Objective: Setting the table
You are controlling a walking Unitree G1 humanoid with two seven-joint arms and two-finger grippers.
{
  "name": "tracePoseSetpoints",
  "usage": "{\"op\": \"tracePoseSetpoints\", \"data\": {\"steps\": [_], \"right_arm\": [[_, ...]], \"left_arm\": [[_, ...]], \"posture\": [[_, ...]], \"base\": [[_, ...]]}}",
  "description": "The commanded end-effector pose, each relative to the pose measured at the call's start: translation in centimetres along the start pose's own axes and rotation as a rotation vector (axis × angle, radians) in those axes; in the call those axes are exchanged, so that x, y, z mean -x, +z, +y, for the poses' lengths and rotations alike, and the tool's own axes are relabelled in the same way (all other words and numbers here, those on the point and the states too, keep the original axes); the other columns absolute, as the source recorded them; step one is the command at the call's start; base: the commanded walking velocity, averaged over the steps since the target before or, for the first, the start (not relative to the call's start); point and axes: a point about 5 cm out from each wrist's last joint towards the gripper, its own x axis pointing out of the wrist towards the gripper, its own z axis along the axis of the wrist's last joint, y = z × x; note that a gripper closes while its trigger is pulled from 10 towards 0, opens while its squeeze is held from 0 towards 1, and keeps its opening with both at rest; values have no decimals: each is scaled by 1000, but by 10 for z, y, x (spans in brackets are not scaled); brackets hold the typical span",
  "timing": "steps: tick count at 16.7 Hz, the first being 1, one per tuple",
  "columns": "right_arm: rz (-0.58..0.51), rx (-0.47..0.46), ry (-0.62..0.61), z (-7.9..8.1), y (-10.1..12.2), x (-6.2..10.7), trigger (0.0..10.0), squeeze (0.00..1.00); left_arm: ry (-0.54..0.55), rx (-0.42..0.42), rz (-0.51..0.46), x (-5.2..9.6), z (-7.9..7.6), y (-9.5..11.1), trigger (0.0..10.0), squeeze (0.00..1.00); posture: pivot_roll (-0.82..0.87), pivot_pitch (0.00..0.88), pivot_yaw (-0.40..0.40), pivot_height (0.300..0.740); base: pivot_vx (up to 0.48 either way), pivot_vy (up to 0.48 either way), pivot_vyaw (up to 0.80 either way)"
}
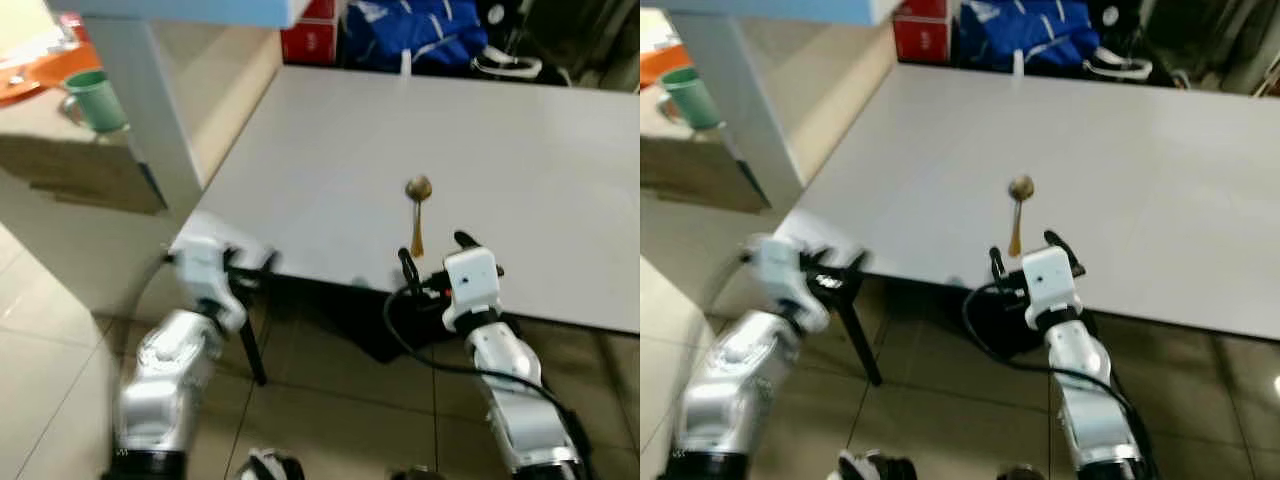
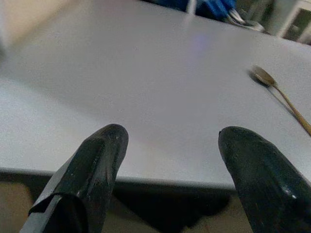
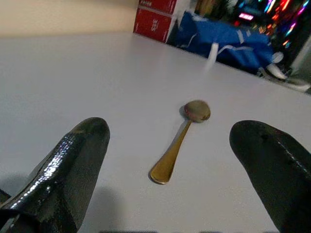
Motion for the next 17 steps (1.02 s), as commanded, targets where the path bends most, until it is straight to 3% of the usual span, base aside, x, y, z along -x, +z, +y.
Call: {"op": "tracePoseSetpoints", "data": {"steps": [1, 6, 8, 13, 17], "right_arm": [[7, 15, -9, -1, -2, 0, 10000, 0], [13, -3, -33, -3, -4, -2, 10000, 0], [10, -3, -36, -4, -4, -4, 10000, 0], [18, -13, -25, -2, -7, -4, 10000, 0], [27, -17, -19, -1, -10, -3, 10000, 0]], "left_arm": [[-8, -20, -8, -4, -3, 6, 10000, 0], [12, -42, 30, -6, 3, 7, 10000, 0], [37, -58, 31, -6, 4, 7, 10000, 0], [191, -72, -7, -3, 20, 11, 10000, 0], [190, -81, -5, -4, 21, 11, 10000, 0]], "posture": [[-154, 0, 77, 736], [-178, 0, 84, 736], [-178, 0, 87, 736], [-169, 0, 85, 736], [-164, 0, 82, 736]], "base": [[0, 0, 0], [0, 0, -754], [0, 0, 0], [0, 435, 0], [0, 465, 0]]}}
